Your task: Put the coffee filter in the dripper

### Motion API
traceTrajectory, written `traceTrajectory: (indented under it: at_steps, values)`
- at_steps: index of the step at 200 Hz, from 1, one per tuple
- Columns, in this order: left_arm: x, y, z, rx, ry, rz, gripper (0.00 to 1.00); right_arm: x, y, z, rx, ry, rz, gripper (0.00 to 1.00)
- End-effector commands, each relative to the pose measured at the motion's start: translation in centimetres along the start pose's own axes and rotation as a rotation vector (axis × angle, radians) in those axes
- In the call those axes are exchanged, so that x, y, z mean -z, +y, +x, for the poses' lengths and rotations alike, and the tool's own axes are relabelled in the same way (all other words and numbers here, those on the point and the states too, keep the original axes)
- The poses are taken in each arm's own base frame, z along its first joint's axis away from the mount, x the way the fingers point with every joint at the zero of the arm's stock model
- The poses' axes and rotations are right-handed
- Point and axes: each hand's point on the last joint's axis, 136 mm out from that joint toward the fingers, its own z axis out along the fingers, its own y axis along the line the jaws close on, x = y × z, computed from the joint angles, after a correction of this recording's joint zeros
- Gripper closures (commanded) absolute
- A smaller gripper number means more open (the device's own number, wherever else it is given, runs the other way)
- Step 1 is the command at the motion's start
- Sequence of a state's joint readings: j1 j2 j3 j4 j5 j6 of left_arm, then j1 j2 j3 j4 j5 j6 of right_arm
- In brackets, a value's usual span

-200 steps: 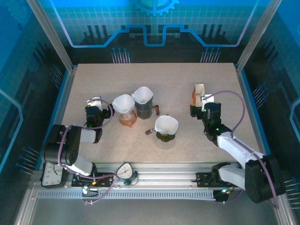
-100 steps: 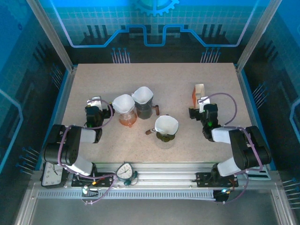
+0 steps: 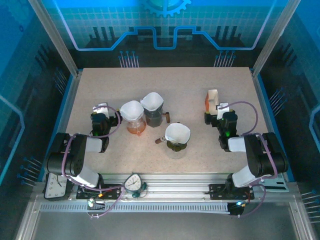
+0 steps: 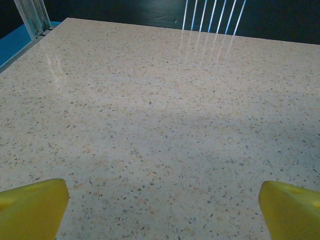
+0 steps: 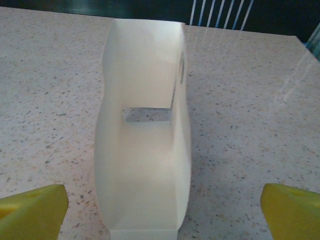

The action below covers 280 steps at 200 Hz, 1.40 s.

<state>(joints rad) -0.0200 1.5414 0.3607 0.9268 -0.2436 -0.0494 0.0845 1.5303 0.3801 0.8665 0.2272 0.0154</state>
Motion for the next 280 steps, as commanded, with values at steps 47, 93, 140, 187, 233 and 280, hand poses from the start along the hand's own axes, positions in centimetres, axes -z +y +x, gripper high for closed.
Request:
traceTrajectory:
  at_steps: [47, 93, 140, 187, 233, 280]
  values:
    - [-0.04, 0.09, -0.55, -0.007, -0.029, -0.009, 0.01, 0.06, -0.26, -1.11, 0.003, -0.05, 0.057, 0.0]
    - [-0.07, 0.12, -0.57, -0.008, -0.029, -0.01, 0.01, 0.03, -0.41, -1.09, -0.005, -0.048, 0.054, 0.0]
    - [-0.06, 0.1, -0.54, -0.007, -0.028, -0.009, 0.01, 0.05, -0.33, -1.14, -0.001, -0.051, 0.053, 0.0]
    - [-0.06, 0.08, -0.57, -0.007, -0.029, -0.008, 0.01, 0.05, -0.36, -1.15, -0.001, -0.051, 0.054, 0.0]
    - [-0.06, 0.08, -0.56, -0.007, -0.029, -0.009, 0.01, 0.05, -0.35, -1.14, -0.001, -0.051, 0.053, 0.0]
    - [-0.06, 0.1, -0.52, -0.007, -0.028, -0.009, 0.01, 0.05, -0.33, -1.17, -0.001, -0.051, 0.053, 0.0]
